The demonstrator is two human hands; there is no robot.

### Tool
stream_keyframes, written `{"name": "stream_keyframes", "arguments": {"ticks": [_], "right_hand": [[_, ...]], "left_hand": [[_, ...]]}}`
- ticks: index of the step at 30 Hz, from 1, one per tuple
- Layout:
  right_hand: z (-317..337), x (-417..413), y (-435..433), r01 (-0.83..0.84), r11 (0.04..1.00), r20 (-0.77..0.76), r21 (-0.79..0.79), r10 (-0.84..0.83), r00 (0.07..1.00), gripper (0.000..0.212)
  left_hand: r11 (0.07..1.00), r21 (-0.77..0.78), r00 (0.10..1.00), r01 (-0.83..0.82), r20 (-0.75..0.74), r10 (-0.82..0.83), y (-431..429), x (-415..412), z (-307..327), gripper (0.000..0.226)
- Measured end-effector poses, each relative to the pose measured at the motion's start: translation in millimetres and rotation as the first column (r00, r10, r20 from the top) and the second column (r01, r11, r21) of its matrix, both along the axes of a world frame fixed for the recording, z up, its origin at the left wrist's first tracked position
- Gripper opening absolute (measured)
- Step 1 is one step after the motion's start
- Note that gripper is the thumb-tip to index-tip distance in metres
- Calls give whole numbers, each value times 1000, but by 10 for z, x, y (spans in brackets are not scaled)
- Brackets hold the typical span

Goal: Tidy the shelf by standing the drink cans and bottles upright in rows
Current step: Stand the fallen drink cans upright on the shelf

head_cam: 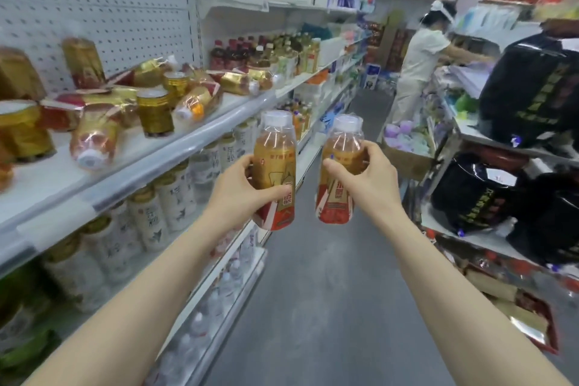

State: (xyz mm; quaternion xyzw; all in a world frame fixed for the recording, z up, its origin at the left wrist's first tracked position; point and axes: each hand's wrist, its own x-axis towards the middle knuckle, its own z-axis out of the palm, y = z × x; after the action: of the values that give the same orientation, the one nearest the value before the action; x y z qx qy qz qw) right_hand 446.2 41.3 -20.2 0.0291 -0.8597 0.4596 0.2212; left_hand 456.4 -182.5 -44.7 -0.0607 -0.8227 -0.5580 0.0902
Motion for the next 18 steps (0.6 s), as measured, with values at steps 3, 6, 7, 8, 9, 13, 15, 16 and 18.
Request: {"name": "stream_keyframes", "arguments": {"ticks": [3, 6, 7, 8, 9, 13, 15, 16, 18], "right_hand": [[94, -734, 28, -37, 999, 3, -1, 37, 999, 50], [208, -1455, 27, -72, 997, -13, -24, 72, 997, 49], [250, -1686, 19, -90, 996, -17, -23, 90, 996, 50], [294, -1923, 6, -111, 994, -23, -16, 111, 994, 52], [347, -2157, -15, -135, 991, -30, -4, 135, 990, 53], [576, -3133, -144, -265, 964, -65, 27, 267, 962, 46], [714, -3589, -259, -347, 937, -89, 38, 349, 933, 42], [799, -3811, -327, -384, 922, -103, 50, 388, 916, 41], [979, -4227, -483, -451, 890, -125, 67, 456, 881, 40]], "left_hand": [[1000, -13, 1000, -25, -16, 25, 33, -675, 99, 56], [998, -5, 998, -65, -23, 65, 42, -1294, 243, 70], [996, 2, 996, -85, -22, 85, 39, -1474, 308, 70], [994, 7, 994, -107, -25, 107, 25, -1664, 363, 68], [991, 6, 990, -134, -39, 134, 16, -1838, 430, 67], [969, -26, 965, -247, -97, 244, -77, -2541, 654, 62], [947, -27, 942, -321, -113, 316, -136, -2852, 751, 58], [932, -29, 927, -361, -117, 355, -173, -2997, 801, 56], [895, -19, 889, -446, -130, 440, -245, -3255, 905, 56]]}}
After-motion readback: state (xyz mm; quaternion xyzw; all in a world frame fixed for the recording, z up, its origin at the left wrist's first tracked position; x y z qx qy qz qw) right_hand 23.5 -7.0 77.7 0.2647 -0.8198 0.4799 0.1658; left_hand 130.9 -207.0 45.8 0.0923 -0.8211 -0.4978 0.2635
